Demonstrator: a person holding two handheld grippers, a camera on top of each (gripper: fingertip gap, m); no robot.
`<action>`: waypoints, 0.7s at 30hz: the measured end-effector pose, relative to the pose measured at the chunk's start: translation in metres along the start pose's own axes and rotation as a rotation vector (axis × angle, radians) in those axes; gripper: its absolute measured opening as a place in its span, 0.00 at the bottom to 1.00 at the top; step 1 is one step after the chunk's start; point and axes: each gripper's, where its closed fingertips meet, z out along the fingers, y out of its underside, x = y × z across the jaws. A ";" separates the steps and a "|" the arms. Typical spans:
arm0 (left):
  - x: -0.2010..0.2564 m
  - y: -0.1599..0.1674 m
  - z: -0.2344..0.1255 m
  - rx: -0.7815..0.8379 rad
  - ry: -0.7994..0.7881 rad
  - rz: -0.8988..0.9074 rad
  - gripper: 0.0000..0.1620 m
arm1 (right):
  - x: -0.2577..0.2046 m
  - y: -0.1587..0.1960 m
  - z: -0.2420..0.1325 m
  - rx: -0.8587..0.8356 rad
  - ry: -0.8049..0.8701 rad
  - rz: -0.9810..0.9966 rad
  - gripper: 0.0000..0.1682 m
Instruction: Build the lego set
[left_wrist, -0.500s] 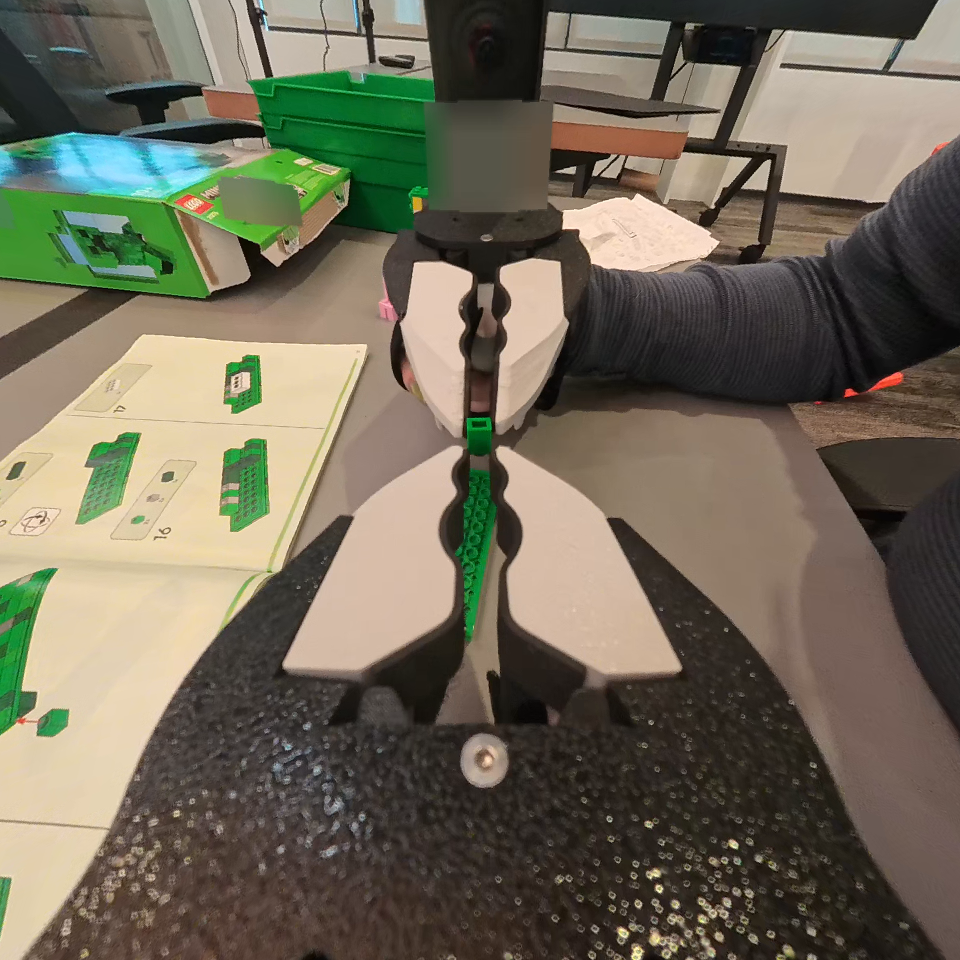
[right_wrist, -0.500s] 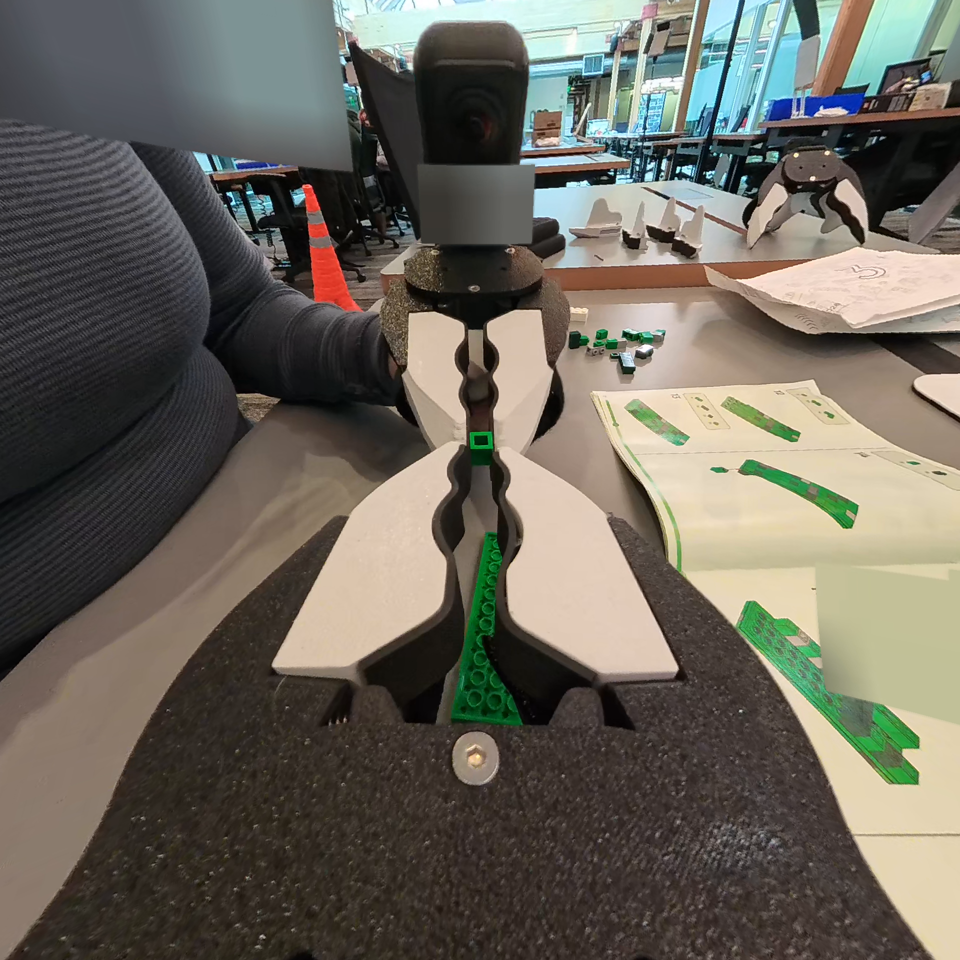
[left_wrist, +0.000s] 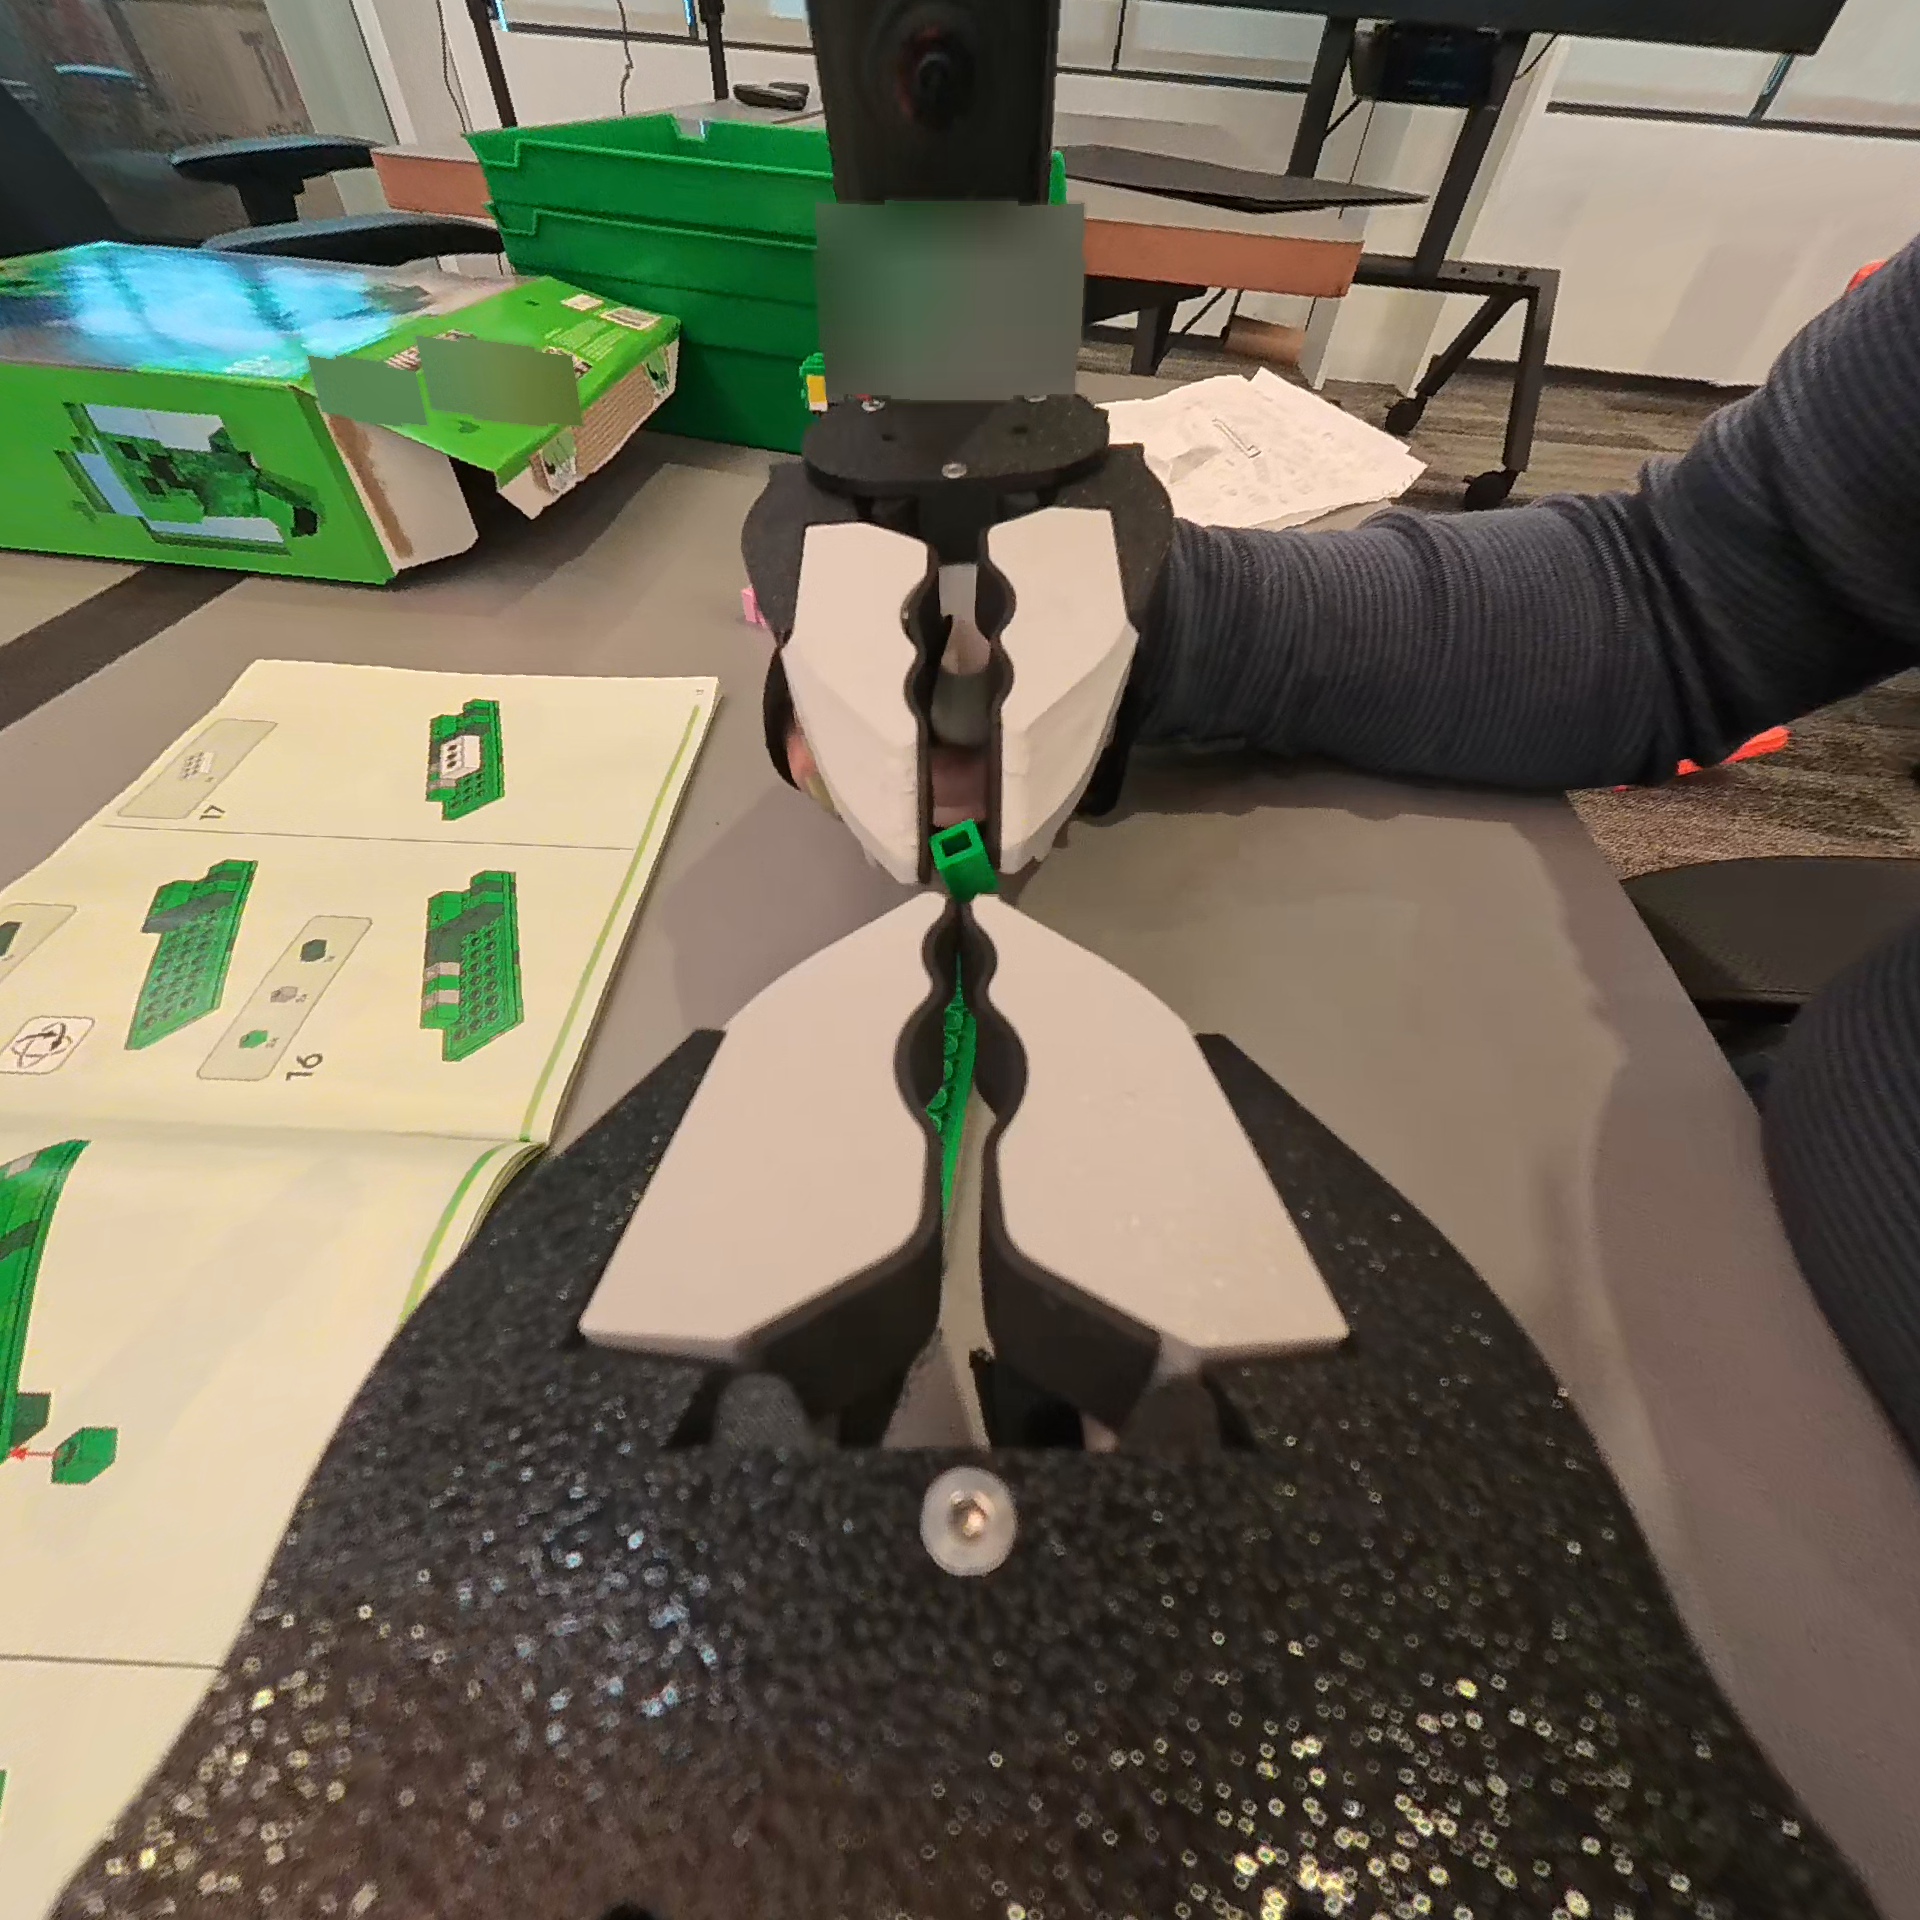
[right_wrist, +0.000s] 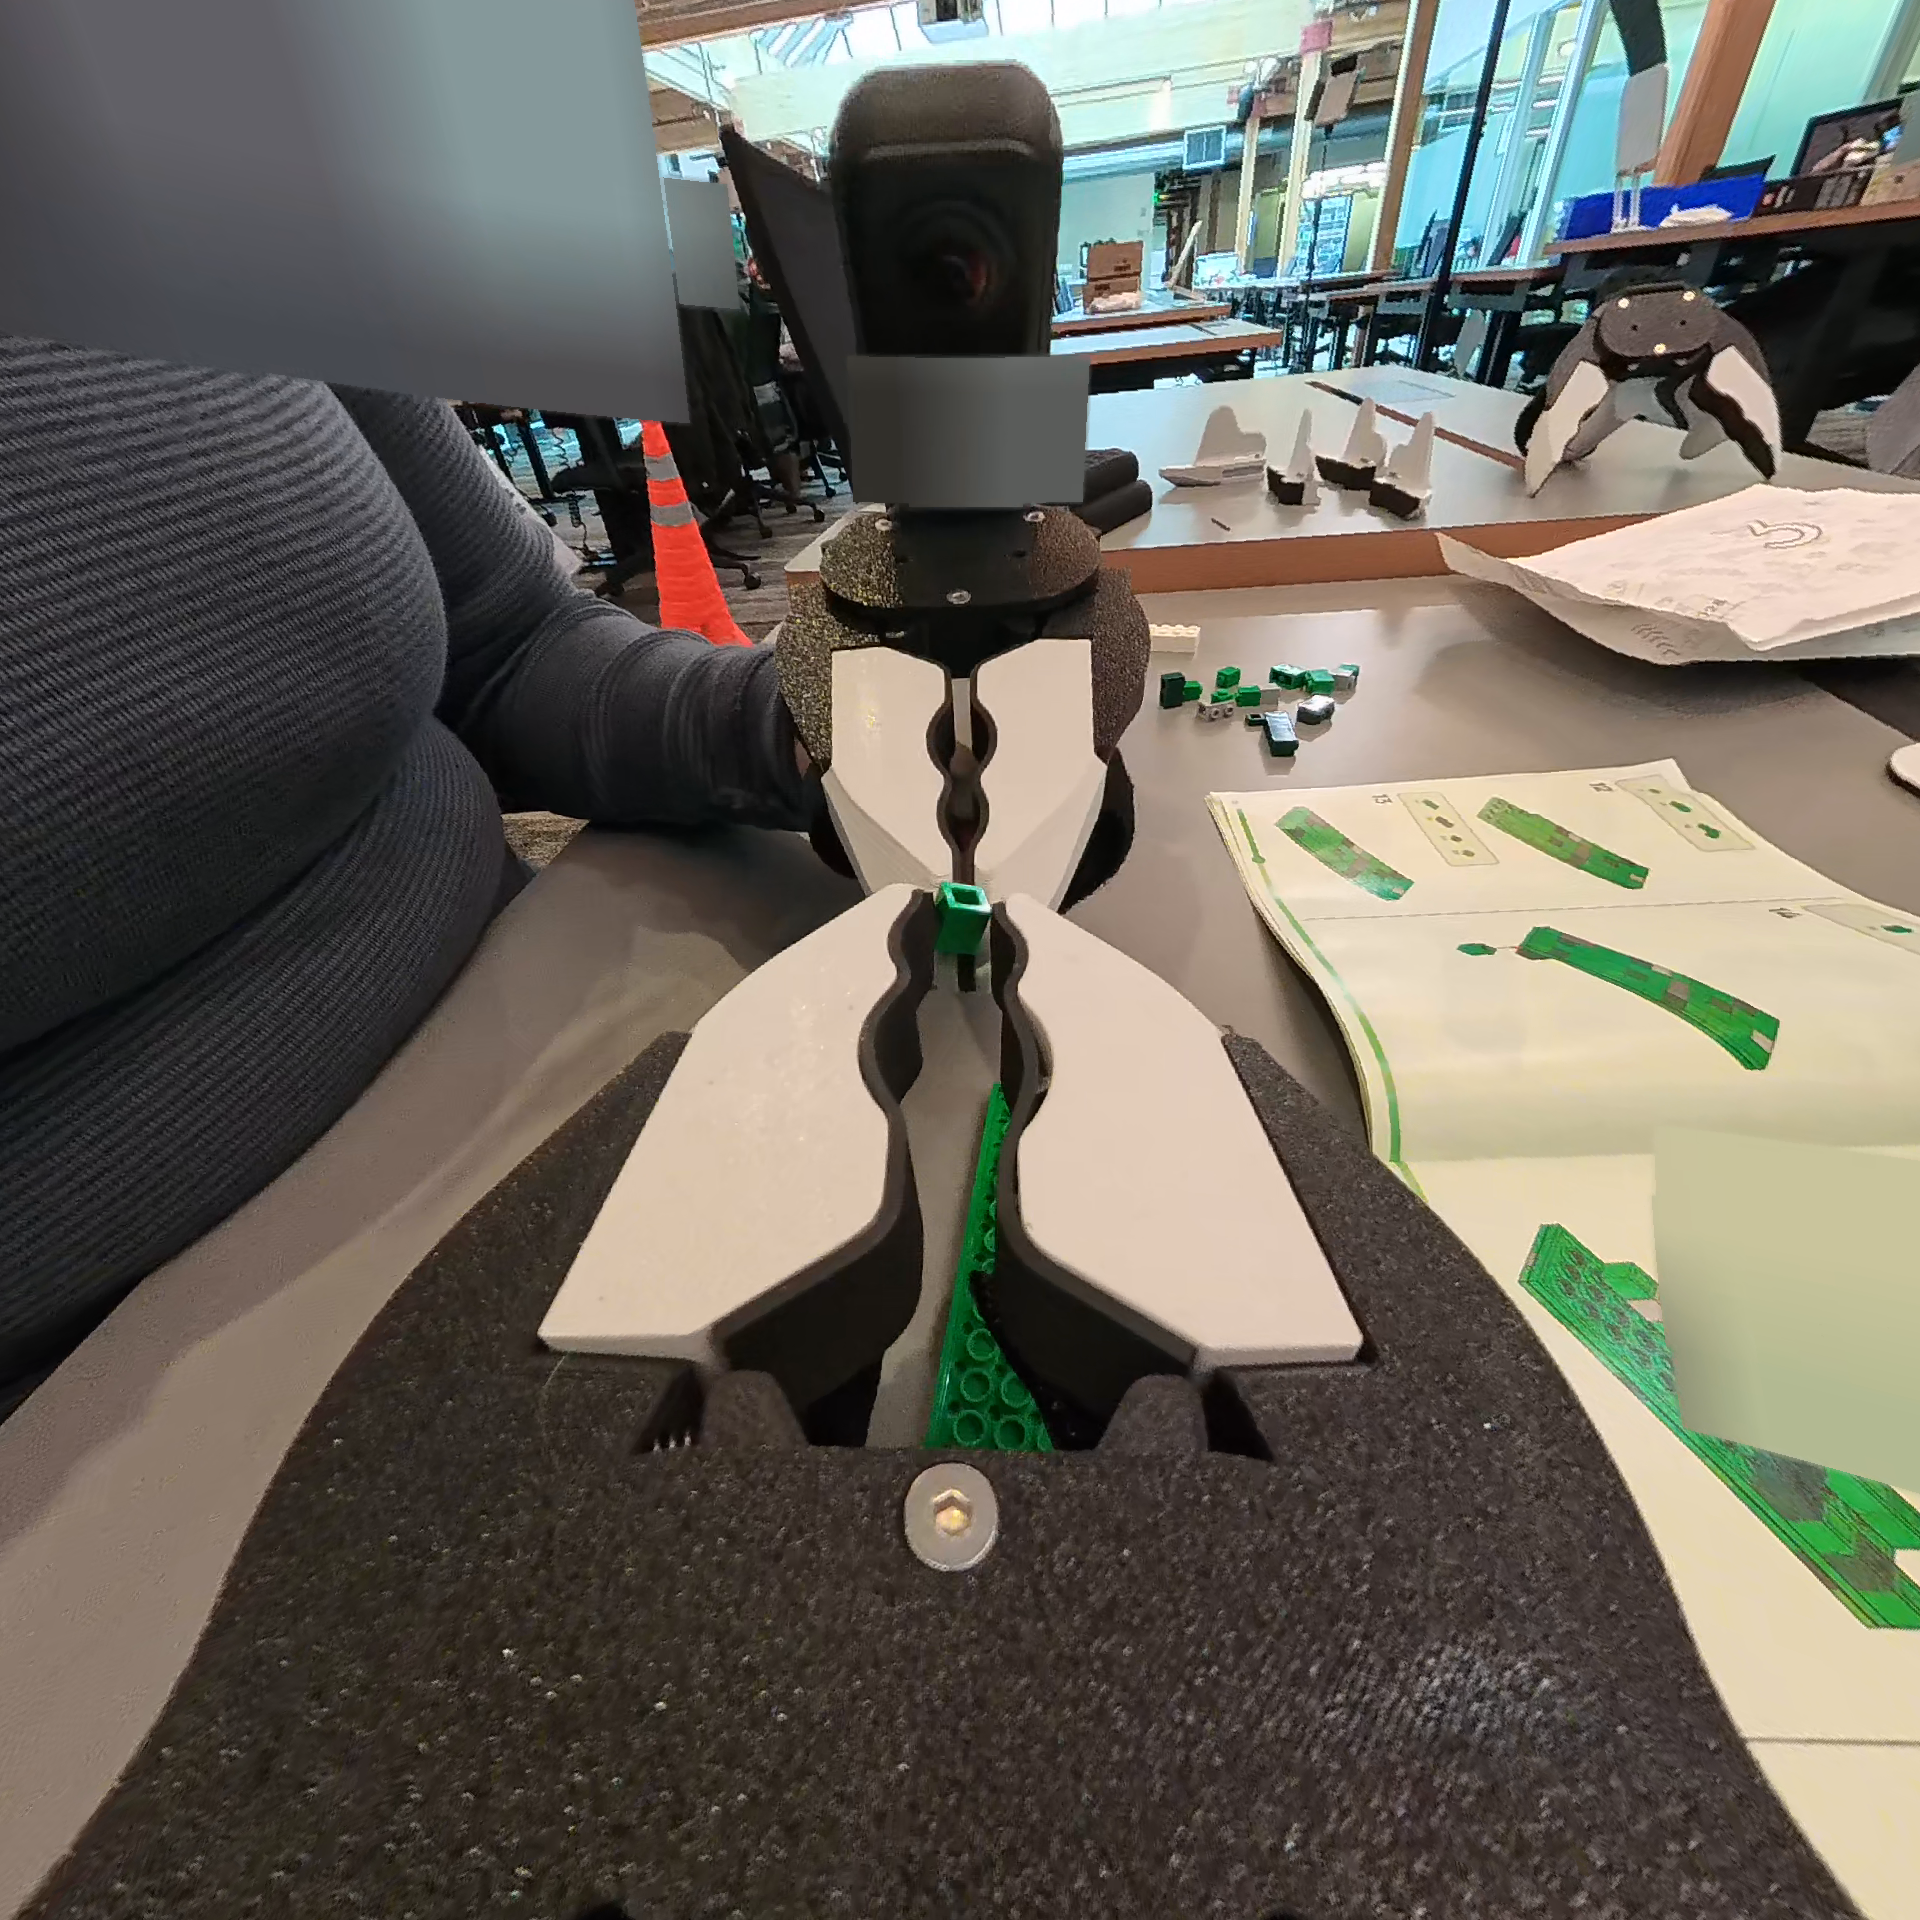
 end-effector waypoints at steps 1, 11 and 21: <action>0.000 0.000 0.000 -0.001 0.001 0.000 0.00 | 0.000 0.000 0.000 -0.002 0.000 -0.001 0.05; -0.001 -0.004 -0.001 0.034 0.016 -0.060 0.03 | 0.003 -0.004 -0.001 0.015 0.032 -0.032 0.05; -0.001 -0.008 -0.001 0.060 -0.008 -0.026 0.04 | 0.002 -0.006 0.001 0.041 0.023 -0.034 0.05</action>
